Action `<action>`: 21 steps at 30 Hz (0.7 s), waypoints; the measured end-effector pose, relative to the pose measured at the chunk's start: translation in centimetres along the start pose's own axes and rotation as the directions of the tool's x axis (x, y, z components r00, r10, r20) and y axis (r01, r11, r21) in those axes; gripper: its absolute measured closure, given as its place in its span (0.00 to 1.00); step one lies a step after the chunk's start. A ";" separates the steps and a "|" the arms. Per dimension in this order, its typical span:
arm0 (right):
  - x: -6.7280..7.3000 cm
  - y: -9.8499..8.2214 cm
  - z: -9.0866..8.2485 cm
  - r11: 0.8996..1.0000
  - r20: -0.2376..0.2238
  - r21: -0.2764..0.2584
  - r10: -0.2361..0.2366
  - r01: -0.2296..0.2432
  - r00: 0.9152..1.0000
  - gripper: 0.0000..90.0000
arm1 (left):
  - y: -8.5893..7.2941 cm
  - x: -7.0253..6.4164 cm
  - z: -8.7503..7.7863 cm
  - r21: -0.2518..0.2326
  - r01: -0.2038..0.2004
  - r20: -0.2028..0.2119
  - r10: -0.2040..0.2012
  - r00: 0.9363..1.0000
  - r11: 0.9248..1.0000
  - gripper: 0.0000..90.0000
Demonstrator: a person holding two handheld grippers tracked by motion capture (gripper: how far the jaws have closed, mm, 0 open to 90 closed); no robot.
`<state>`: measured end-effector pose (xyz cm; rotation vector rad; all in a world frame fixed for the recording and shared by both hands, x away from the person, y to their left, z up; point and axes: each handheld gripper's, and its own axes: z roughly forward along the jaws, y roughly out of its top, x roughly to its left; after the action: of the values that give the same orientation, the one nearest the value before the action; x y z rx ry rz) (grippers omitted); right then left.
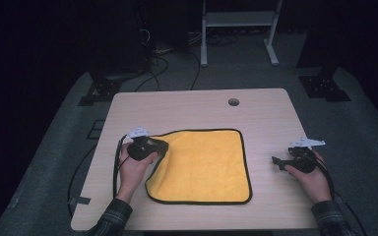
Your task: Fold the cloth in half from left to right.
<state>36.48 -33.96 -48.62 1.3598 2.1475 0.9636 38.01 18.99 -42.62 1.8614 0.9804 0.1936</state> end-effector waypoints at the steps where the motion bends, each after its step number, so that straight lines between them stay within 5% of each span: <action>1: 0.0 0.0 0.0 1.000 0.000 0.000 0.000 0.000 1.000 0.20 | 0.1 -0.1 0.1 0.003 -0.004 0.002 0.004 1.000 1.000 0.98; 21: 0.0 0.0 0.0 1.000 0.001 0.000 0.001 -0.001 1.000 0.20 | 1.7 -2.8 4.3 0.026 -0.043 0.093 0.040 0.995 0.999 0.98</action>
<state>36.49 -33.95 -48.61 1.3614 2.1466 0.9630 39.29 13.76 -42.59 1.9005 0.8858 0.1182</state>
